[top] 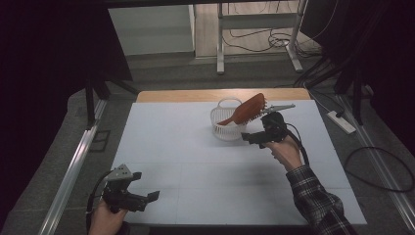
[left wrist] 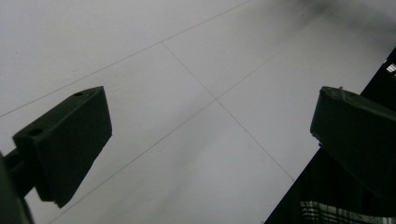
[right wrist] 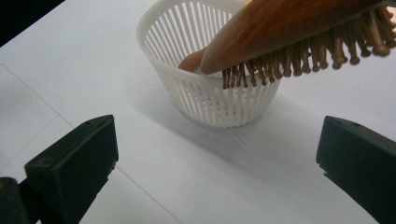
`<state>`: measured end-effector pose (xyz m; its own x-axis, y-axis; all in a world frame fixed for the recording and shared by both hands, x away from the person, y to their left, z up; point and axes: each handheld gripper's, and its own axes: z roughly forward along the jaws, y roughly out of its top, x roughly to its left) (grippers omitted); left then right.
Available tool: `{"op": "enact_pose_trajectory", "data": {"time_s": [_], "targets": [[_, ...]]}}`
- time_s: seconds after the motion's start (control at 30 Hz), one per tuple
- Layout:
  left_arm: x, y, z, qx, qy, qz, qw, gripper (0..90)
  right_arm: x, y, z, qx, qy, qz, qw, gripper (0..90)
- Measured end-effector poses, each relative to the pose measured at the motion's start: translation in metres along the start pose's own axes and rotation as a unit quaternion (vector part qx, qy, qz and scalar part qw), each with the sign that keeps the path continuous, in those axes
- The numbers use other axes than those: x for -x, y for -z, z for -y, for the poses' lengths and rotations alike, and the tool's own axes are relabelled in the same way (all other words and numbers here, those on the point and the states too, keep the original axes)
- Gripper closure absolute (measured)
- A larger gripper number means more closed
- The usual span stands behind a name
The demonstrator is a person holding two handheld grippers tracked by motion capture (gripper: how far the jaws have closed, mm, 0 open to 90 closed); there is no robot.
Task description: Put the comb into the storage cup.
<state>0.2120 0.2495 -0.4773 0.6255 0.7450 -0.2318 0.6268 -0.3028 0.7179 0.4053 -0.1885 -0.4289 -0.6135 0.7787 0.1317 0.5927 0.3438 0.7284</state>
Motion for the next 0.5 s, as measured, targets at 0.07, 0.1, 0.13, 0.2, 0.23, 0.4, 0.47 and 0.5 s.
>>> {"op": "enact_pose_trajectory", "data": {"time_s": [0.07,0.1,0.13,0.2,0.23,0.4,0.47,0.5], "targets": [[0.0,0.0001,0.0,0.0,0.0,0.0,1.0,0.0,-0.0002,0.001,0.0015,0.0,0.001,-0.001,1.0,0.0],[-0.0001,0.0001,0.0,0.0,0.0,0.0,1.0,0.0,-0.0003,0.0016,0.0023,0.0,0.003,-0.002,1.0,0.0],[-0.0002,0.0002,0.0,0.0,0.001,0.0,1.0,0.0,-0.0006,0.0021,0.0031,0.0,0.003,-0.003,1.0,0.0],[-0.0004,0.0003,0.0,0.001,0.001,0.001,1.0,0.0,-0.0011,0.0028,0.0047,-0.003,0.006,-0.005,1.0,0.0],[-0.0005,0.0004,0.0,0.001,0.001,0.001,1.0,0.0,-0.0013,0.003,0.0049,-0.003,0.006,-0.005,1.0,0.0],[-0.0009,0.0015,0.0002,0.004,0.003,-0.003,1.0,0.0,-0.0035,0.007,0.008,-0.001,0.014,-0.009,0.9999,0.0],[-0.0009,0.002,0.0003,0.007,0.004,-0.005,1.0,0.0,-0.004,0.0086,0.0095,0.0,0.016,-0.01,0.9998,0.0],[-0.0008,0.002,0.0003,0.007,0.004,-0.005,1.0,0.0,-0.0046,0.0101,0.0106,0.002,0.015,-0.011,0.9998,0.0]]}}
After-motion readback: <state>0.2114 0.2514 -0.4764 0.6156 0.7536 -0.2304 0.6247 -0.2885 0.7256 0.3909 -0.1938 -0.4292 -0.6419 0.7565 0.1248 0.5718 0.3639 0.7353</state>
